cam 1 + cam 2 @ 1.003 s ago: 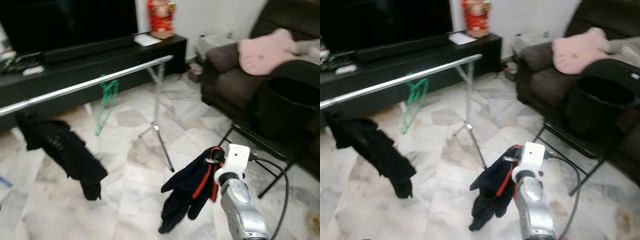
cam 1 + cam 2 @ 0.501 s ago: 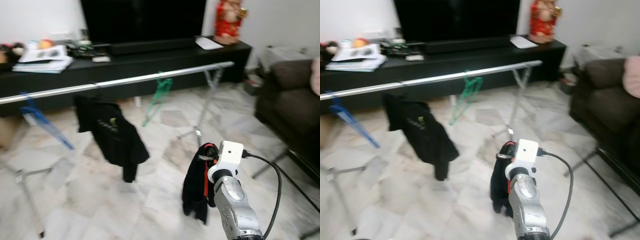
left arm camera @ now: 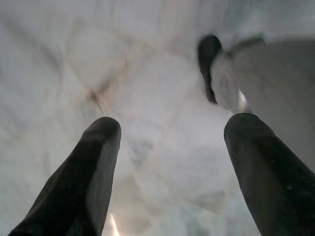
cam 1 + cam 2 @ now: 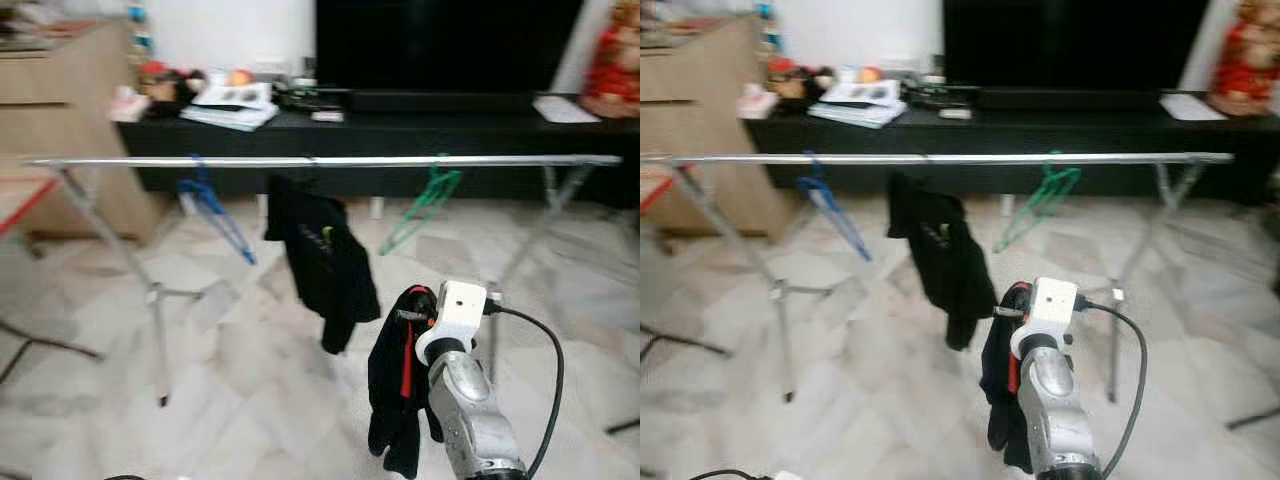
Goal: Hang hanger
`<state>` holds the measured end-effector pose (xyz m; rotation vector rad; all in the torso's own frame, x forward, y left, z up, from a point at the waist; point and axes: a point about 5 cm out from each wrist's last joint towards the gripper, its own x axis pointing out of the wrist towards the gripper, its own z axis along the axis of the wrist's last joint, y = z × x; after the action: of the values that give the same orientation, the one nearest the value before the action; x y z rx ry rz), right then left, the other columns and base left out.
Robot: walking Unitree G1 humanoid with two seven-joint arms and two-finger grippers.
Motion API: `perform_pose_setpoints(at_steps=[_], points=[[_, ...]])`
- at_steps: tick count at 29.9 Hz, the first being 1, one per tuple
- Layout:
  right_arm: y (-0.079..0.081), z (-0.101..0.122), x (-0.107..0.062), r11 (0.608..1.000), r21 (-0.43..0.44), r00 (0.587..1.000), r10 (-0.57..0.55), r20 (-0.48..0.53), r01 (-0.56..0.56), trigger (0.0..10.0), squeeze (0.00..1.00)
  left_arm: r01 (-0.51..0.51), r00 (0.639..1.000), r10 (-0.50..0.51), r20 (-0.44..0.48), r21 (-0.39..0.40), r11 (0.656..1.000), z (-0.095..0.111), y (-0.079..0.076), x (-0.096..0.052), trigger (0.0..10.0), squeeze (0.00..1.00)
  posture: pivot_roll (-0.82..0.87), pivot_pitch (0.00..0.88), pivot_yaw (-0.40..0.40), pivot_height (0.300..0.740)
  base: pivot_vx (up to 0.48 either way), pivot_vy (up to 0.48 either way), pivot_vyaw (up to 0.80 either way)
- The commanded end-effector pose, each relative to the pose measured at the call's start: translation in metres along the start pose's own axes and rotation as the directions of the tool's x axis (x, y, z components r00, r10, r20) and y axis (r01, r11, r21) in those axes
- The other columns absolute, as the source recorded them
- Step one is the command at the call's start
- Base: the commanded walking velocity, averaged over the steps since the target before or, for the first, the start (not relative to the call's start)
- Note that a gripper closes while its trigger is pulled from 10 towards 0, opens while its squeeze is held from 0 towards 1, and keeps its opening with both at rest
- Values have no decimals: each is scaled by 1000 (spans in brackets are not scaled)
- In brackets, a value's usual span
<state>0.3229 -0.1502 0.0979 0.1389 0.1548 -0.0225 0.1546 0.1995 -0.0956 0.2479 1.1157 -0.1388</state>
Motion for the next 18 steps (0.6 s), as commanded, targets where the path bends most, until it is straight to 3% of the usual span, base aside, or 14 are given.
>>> perform_pose_setpoints(at_steps=[1,10,12,14,18], points=[[6,8,2,1000,4,999,16,33,-16,10000,0,-12,1000,12,-14,-7,1000,-4,5,-1,10000,0,-67,75,17,740,0,0,800],[6,8,2,1000,4,999,16,33,-16,10000,0,-12,1000,12,-14,-7,1000,-4,5,-1,10000,0,-67,75,17,740,0,0,800],[-22,-68,-4,997,17,960,-62,-273,69,10000,0,-69,993,77,87,-95,993,3,3,-1,10000,0,-83,75,-11,740,0,0,0],[-36,-115,-25,989,40,883,-109,-456,142,10000,0,-114,975,143,171,-166,979,9,4,-3,10000,0,-73,74,-13,740,0,0,0],[-41,-129,-36,976,64,852,-151,-501,210,10000,0,-130,963,165,214,-168,977,12,5,-4,10000,0,-64,69,-13,740,0,0,0]])
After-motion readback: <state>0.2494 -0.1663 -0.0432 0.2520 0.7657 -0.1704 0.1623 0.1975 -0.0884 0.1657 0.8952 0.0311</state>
